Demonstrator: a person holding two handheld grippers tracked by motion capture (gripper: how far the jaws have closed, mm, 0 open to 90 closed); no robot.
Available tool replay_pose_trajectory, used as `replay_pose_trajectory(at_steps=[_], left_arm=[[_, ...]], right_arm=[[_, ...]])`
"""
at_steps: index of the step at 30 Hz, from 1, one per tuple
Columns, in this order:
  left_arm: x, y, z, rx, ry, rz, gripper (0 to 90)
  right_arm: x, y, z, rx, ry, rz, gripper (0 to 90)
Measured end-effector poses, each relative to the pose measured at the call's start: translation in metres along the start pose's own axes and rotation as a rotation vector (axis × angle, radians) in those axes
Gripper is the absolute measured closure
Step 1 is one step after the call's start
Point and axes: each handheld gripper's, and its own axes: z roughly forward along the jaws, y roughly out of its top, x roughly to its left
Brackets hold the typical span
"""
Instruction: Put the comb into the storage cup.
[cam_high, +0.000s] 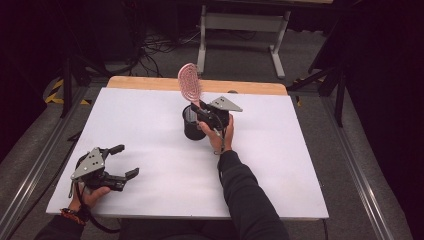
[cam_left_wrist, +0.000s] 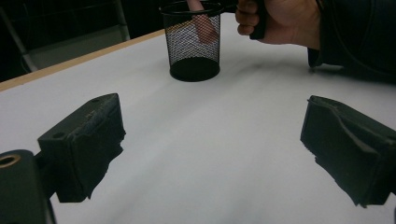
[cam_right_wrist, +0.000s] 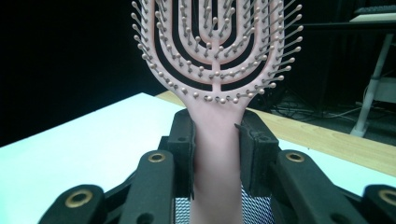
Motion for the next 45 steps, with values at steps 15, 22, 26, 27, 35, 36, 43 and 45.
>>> replay_pose_trajectory(at_steps=[15,22,26,27,35,36,43,45], left_arm=[[0.000,0.000,0.000,0.001,0.001,0.000,7.1],[0.000,0.000,0.000,0.003,0.000,-0.001,7.1],[0.000,0.000,0.001,0.004,-0.002,0.000,7.1],[0.000,0.000,0.001,0.005,-0.003,0.000,7.1],[-0.001,0.000,0.001,0.004,-0.002,0.000,7.1],[0.000,0.000,0.001,0.005,-0.003,0.000,7.1],[-0.001,0.000,0.001,0.005,-0.004,-0.002,7.1],[-0.001,0.000,0.001,0.007,-0.002,-0.002,7.1]], right_arm=[[-0.003,-0.005,0.001,0.030,-0.003,-0.001,69.4],[-0.003,-0.012,0.002,0.051,0.000,0.002,69.2],[-0.002,-0.012,0.002,0.054,-0.004,-0.011,69.0],[-0.001,-0.012,0.002,0.057,-0.011,-0.018,68.7],[0.003,-0.012,0.005,0.084,0.009,-0.046,68.3],[0.003,-0.012,0.005,0.083,0.011,-0.044,68.9],[0.003,-0.012,0.006,0.086,0.013,-0.052,66.0],[0.003,-0.012,0.006,0.088,0.008,-0.054,64.4]])
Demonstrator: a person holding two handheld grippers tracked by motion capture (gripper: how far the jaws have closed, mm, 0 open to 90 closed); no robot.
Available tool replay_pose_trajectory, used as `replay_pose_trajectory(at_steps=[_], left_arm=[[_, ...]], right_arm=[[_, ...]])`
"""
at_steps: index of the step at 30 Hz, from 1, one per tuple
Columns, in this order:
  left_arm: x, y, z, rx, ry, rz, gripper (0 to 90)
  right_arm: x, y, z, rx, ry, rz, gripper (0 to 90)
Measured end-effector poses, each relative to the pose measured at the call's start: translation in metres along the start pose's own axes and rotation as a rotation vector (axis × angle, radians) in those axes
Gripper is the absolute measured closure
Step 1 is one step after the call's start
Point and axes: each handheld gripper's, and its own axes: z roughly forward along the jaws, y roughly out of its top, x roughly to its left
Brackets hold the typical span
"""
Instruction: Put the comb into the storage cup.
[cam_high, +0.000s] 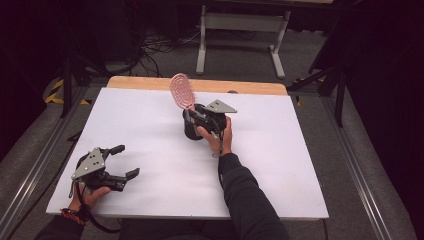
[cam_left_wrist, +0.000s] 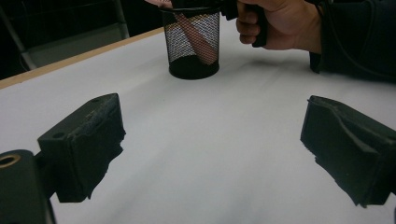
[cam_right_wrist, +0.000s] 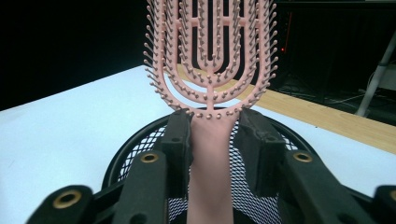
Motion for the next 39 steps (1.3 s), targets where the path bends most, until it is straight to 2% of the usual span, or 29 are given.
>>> replay_pose_trajectory(at_steps=[4,12,15,22,24,29,39], left_arm=[[0.000,0.000,0.000,-0.001,0.000,0.005,7.1],[0.000,0.000,0.000,-0.005,-0.001,0.001,7.1],[0.000,0.000,0.000,-0.003,0.000,0.002,7.1],[0.000,0.001,0.000,-0.006,0.000,0.003,7.0],[0.000,0.001,0.000,-0.007,-0.004,0.001,7.0],[-0.001,0.001,-0.001,-0.008,-0.005,0.004,6.8],[-0.001,0.001,0.000,-0.012,-0.010,0.003,6.6]], right_arm=[[0.000,0.001,0.000,0.003,-0.004,0.002,62.6],[-0.001,0.004,-0.002,0.011,-0.044,-0.013,53.0],[-0.002,0.005,-0.002,0.004,-0.046,-0.011,49.9],[-0.004,0.007,-0.005,-0.017,-0.015,0.018,44.7],[-0.003,0.010,-0.007,-0.024,-0.037,0.005,36.7],[-0.001,0.013,-0.008,-0.002,-0.070,-0.036,35.3],[0.000,0.022,-0.016,-0.008,-0.078,-0.053,26.8]])
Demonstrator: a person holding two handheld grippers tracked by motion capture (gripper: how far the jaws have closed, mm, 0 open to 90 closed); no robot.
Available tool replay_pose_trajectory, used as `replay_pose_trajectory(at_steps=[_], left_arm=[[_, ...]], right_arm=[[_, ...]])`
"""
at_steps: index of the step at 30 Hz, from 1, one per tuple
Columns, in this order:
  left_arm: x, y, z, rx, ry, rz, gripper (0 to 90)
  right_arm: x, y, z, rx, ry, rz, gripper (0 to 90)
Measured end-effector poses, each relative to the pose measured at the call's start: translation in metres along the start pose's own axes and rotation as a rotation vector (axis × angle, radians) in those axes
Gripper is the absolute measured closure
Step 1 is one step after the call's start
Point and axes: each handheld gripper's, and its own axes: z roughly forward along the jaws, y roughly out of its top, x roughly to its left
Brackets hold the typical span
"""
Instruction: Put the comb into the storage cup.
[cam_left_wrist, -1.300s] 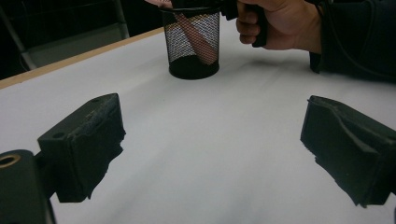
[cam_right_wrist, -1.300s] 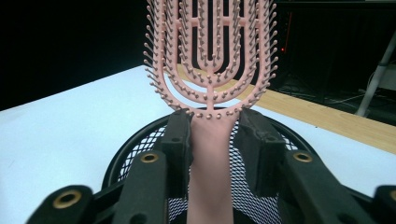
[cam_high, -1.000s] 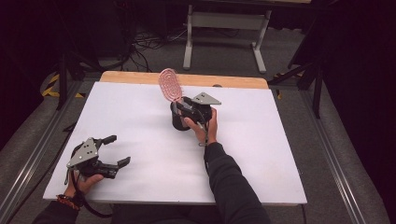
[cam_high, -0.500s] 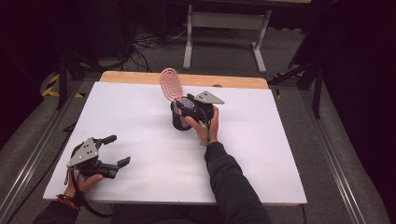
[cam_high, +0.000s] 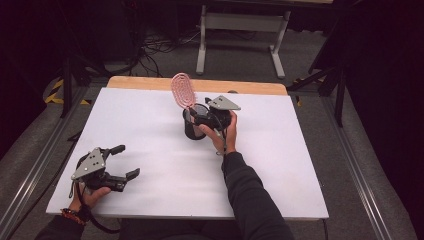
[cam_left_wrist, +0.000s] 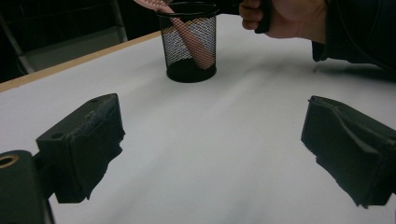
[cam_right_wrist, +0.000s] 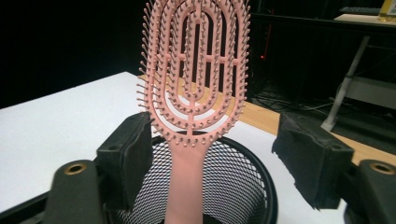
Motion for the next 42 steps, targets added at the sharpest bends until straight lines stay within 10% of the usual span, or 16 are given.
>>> replay_pose_trajectory(at_steps=[42], left_arm=[[0.003,-0.001,0.000,0.003,0.028,-0.014,6.7]], right_arm=[[0.008,0.052,-0.055,-0.038,-0.017,-0.170,17.4]])
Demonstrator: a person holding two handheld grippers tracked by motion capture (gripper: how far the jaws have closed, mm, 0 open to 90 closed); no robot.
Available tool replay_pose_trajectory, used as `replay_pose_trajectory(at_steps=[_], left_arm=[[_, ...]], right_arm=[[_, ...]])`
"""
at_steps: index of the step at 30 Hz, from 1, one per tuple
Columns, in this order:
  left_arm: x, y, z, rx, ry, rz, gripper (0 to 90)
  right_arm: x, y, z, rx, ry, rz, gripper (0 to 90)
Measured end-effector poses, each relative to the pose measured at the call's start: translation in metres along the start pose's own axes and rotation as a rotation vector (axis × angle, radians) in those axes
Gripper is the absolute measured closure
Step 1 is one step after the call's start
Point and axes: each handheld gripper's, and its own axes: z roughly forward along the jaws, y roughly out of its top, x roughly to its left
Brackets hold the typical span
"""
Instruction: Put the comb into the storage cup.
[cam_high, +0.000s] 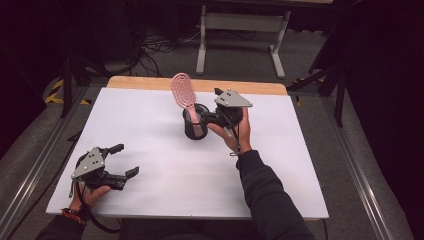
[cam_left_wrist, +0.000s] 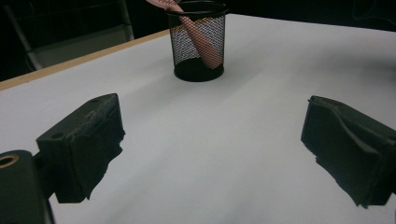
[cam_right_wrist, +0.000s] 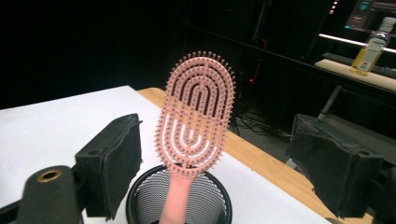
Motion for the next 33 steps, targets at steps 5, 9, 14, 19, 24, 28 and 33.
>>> replay_pose_trajectory(at_steps=[5,9,14,19,24,28,33], left_arm=[[0.000,0.000,0.000,-0.002,-0.003,-0.002,6.7],[-0.001,0.000,-0.001,0.003,0.001,0.000,6.7],[0.000,0.000,0.000,-0.007,0.004,-0.005,6.7],[0.000,0.000,0.000,-0.003,0.004,-0.002,6.6],[0.000,0.000,-0.001,-0.005,0.008,0.000,6.6],[0.000,0.000,0.000,-0.006,0.006,-0.005,6.5],[0.000,0.000,0.000,-0.002,0.006,0.000,6.5]], right_arm=[[0.001,0.004,-0.007,-0.002,-0.016,-0.029,17.2],[0.003,0.006,-0.013,-0.005,-0.018,-0.057,17.6],[0.003,0.008,-0.021,-0.005,-0.020,-0.064,14.5],[0.002,0.007,-0.026,0.010,-0.024,-0.063,12.7],[0.002,0.008,-0.033,0.005,-0.026,-0.075,12.1],[0.001,0.009,-0.039,-0.004,-0.019,-0.073,10.6],[0.001,0.008,-0.045,0.007,-0.032,-0.080,7.7]])
